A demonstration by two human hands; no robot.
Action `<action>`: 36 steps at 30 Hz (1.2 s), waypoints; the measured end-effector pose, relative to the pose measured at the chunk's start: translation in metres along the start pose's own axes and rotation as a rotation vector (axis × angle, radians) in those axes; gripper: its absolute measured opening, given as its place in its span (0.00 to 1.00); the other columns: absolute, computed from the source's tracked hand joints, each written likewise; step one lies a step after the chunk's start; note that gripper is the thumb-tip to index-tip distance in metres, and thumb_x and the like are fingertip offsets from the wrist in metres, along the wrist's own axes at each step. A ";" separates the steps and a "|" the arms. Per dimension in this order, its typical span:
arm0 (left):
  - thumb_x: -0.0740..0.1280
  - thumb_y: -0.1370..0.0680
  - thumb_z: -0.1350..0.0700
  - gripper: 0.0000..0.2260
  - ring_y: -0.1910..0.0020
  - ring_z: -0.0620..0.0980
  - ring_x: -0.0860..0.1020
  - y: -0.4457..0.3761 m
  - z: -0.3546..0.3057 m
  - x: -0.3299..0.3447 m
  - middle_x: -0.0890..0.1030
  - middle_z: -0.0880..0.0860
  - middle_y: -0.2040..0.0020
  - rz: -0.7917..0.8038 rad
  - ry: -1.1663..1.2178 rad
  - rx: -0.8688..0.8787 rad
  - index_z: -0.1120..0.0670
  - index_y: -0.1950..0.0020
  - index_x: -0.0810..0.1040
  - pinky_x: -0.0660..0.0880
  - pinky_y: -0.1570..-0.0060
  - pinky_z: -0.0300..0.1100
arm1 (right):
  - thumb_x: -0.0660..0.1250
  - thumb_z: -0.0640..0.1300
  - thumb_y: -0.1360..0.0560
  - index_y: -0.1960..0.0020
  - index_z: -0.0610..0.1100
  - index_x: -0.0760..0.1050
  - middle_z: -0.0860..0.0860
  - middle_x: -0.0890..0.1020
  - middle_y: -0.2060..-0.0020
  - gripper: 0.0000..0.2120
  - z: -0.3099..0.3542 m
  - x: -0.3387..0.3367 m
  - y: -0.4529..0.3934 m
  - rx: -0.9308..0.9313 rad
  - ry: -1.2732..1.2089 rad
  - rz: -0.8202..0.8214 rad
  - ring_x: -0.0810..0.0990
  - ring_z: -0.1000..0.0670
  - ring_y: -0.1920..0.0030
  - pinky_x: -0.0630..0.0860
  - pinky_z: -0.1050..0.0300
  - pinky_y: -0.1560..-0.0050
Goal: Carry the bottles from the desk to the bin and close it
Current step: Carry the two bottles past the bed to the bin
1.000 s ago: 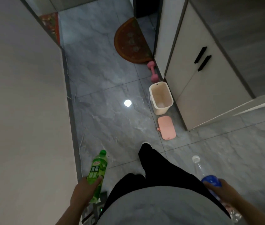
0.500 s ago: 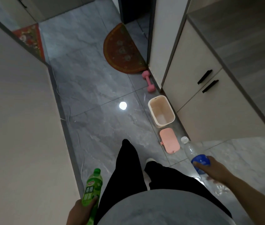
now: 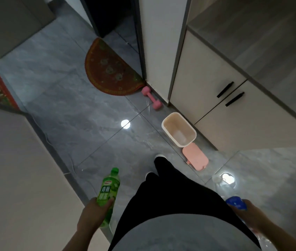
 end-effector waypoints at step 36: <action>0.67 0.33 0.35 0.26 0.49 0.56 0.80 -0.218 -0.293 -0.131 0.82 0.55 0.47 0.091 -0.869 0.635 0.52 0.44 0.73 0.73 0.57 0.42 | 0.70 0.57 0.30 0.30 0.42 0.62 0.43 0.79 0.51 0.35 0.182 0.121 0.008 0.391 -0.627 0.047 0.79 0.46 0.59 0.79 0.50 0.52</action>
Point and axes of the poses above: each hand's wrist, its own y-axis away from the middle knuckle, its own x-axis out of the palm, z = x × y, the point moved 3 cm from there along -y, towards the middle knuckle
